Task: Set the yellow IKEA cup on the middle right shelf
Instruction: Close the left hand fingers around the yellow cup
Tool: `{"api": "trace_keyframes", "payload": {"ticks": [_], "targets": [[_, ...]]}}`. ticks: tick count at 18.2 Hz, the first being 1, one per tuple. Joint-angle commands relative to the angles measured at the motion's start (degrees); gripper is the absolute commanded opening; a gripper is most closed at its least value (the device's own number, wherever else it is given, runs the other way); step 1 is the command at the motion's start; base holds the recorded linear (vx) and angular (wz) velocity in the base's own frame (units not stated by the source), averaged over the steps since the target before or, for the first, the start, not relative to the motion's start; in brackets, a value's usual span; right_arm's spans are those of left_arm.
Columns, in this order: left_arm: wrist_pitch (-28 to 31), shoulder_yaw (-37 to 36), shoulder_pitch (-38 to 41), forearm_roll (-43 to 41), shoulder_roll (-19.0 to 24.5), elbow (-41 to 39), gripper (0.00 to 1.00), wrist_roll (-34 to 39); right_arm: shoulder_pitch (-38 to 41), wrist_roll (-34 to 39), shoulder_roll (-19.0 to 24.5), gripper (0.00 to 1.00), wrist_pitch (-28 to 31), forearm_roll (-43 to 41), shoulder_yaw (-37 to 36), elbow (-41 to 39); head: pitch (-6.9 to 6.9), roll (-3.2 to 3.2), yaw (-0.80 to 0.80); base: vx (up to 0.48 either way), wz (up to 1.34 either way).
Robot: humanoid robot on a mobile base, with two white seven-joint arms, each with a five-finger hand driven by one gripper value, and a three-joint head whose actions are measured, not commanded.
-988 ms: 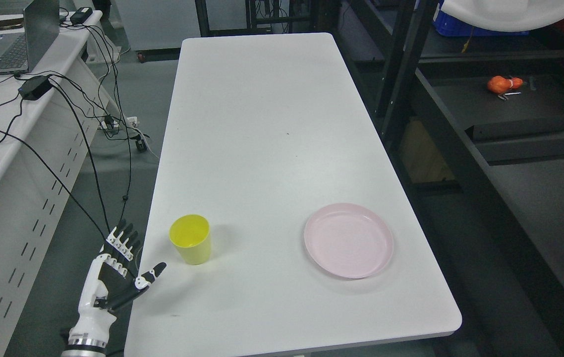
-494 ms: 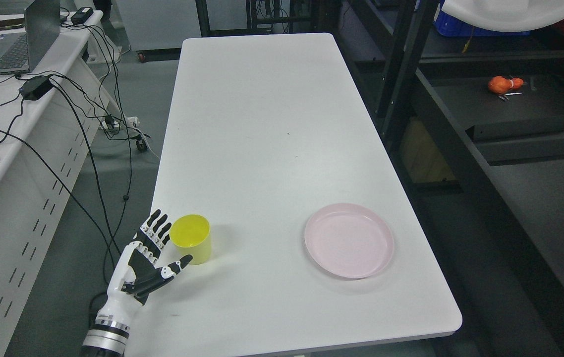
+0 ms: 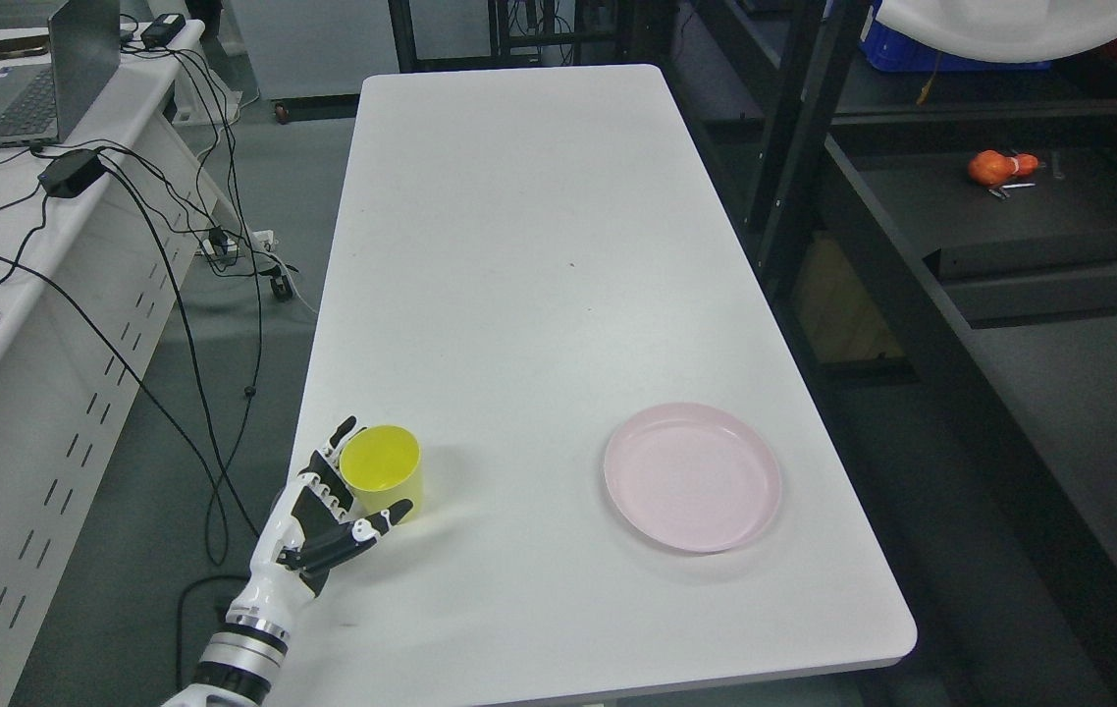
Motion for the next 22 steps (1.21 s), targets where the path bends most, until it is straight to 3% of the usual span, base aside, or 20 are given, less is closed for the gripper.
{"api": "trace_keyframes", "payload": {"ticks": [1,5,6,13,17,20,22], "targets": [[2.3,-2.9,-2.4,-0.8,0.3,3.0,0.99,0.0,0.8,0.0,-1.0,0.99,0.0,-1.4,1.0,0.0,0.00,0.00,0.00,0.000,0.00],[5.5,-2.7,-5.1,-1.1,0.3,4.6,0.98,-0.1,0.8,0.0,-1.0,0.99,0.0,-1.4,1.0,0.0,0.00,0.00,0.00,0.000,0.00],[6.0,-2.6,-5.4,-1.1,0.3,4.9,0.94,-0.1,0.8,0.0,-1.0,0.99,0.0,-1.4,1.0,0.0,0.00,0.00,0.00,0.000,0.00],[6.0,2.5,-5.5,-0.6,0.3,8.9,0.36,-0.2,0.8,0.0,-1.0,0.99,0.0,-1.4,1.0,0.0,0.00,0.00,0.00,0.000,0.00],[1.8,5.3,-5.5,2.8,0.3,8.0,0.14,-0.2,0.8,0.0,-1.0,0.99,0.0,-1.4,1.0,0.0,0.00,0.00,0.00,0.000,0.00],[0.8,8.0,-3.4,8.0,0.3,1.5,0.01,-0.6,0.8,0.0,-1.0,0.99,0.0,-1.4,1.0,0.0,0.00,0.00,0.00,0.000,0.00],[0.9,8.2,0.0,12.8,0.3,-4.4,0.00,-0.7,0.8,0.0,-1.0,0.99,0.0,-1.4,1.0,0.0,0.00,0.00,0.00,0.000,0.00]]}}
